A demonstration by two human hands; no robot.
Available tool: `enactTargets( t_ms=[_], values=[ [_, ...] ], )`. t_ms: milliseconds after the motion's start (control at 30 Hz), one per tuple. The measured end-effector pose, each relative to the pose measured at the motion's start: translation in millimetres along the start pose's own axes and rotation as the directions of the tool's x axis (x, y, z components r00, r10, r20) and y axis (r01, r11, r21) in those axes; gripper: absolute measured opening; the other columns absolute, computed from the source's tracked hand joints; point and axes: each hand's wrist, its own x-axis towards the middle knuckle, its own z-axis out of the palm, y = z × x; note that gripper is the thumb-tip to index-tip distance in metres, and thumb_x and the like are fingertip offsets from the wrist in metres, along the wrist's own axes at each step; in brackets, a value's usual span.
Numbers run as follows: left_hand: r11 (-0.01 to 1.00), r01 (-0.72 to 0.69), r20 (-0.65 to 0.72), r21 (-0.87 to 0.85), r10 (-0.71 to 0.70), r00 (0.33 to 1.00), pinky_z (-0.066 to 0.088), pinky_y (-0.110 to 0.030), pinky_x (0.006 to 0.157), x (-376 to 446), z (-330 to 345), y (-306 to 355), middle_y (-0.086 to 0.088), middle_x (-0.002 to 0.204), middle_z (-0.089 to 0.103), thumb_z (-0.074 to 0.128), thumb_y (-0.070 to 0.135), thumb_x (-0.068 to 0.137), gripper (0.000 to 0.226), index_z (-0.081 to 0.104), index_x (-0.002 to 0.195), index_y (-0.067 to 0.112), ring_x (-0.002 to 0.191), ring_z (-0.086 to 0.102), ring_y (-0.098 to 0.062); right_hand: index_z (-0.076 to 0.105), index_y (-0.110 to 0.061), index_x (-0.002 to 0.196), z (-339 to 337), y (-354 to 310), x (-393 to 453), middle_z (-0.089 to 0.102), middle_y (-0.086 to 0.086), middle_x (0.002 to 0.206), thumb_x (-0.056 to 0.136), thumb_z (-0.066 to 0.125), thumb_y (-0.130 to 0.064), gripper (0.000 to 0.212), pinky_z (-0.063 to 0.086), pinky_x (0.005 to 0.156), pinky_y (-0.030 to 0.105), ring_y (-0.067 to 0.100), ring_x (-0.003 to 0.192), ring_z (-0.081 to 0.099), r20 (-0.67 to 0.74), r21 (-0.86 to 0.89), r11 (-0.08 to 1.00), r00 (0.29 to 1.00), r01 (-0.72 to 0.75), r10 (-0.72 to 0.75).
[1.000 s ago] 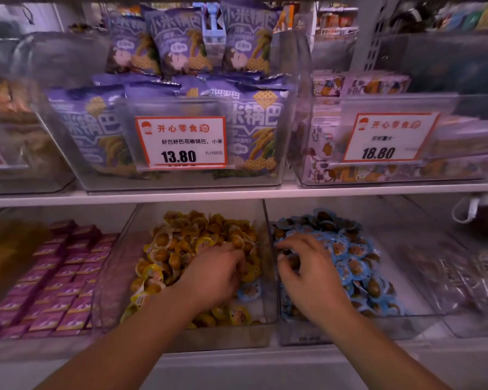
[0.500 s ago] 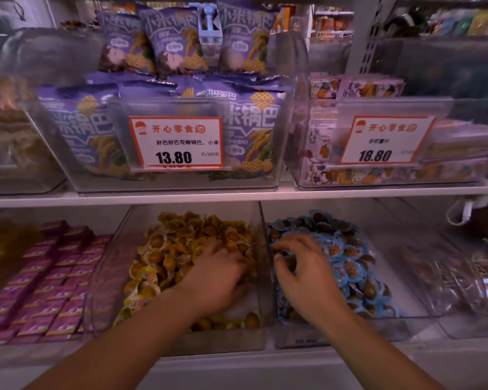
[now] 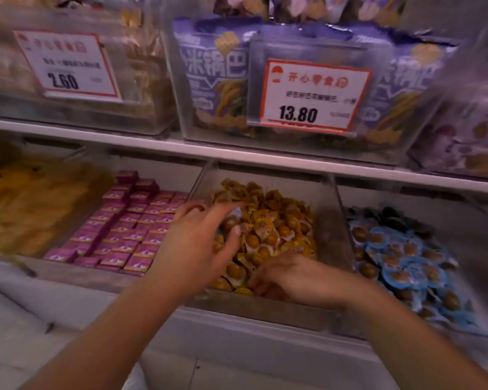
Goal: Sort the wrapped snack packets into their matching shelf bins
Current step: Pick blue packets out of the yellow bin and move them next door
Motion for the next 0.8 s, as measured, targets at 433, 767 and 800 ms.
enactTargets(
  t_ms=[433, 767, 800],
  values=[
    [0.967, 0.128, 0.084, -0.219, -0.112, 0.990, 0.047, -0.032, 0.086, -2, -7, -15, 0.002, 0.106, 0.067, 0.050, 0.040, 0.092, 0.037, 0.059, 0.125, 0.026, 0.102, 0.058, -0.020, 0.071, -0.008, 0.116, -17, 8, 48, 0.070, -0.009, 0.087, 0.093, 0.039, 0.005, 0.042, 0.041, 0.054, 0.003, -0.016, 0.056, 0.056, -0.433, -0.088, 0.995, 0.901, -0.041, -0.001],
    [0.974, 0.086, 0.049, -0.208, -0.077, 0.996, 0.036, -0.020, 0.081, -2, -10, -13, 0.003, 0.101, 0.067, 0.050, 0.037, 0.091, 0.036, 0.060, 0.123, 0.023, 0.095, 0.055, -0.012, 0.065, -0.021, 0.117, 2, 28, 41, 0.062, 0.009, 0.122, 0.084, 0.050, -0.024, 0.036, 0.049, 0.094, 0.038, 0.030, 0.118, 0.055, -0.160, -0.678, 0.733, 0.985, -0.061, -0.065],
    [0.975, 0.087, 0.048, -0.204, -0.078, 0.996, 0.039, -0.023, 0.082, -3, -9, -13, 0.002, 0.101, 0.067, 0.050, 0.037, 0.091, 0.037, 0.061, 0.123, 0.023, 0.095, 0.056, -0.014, 0.057, -0.023, 0.129, 2, 31, 44, 0.055, 0.010, 0.131, 0.087, 0.051, -0.027, 0.043, 0.045, 0.101, 0.039, 0.032, 0.126, 0.047, -0.158, -0.689, 0.720, 0.986, -0.075, -0.048]
  ],
)
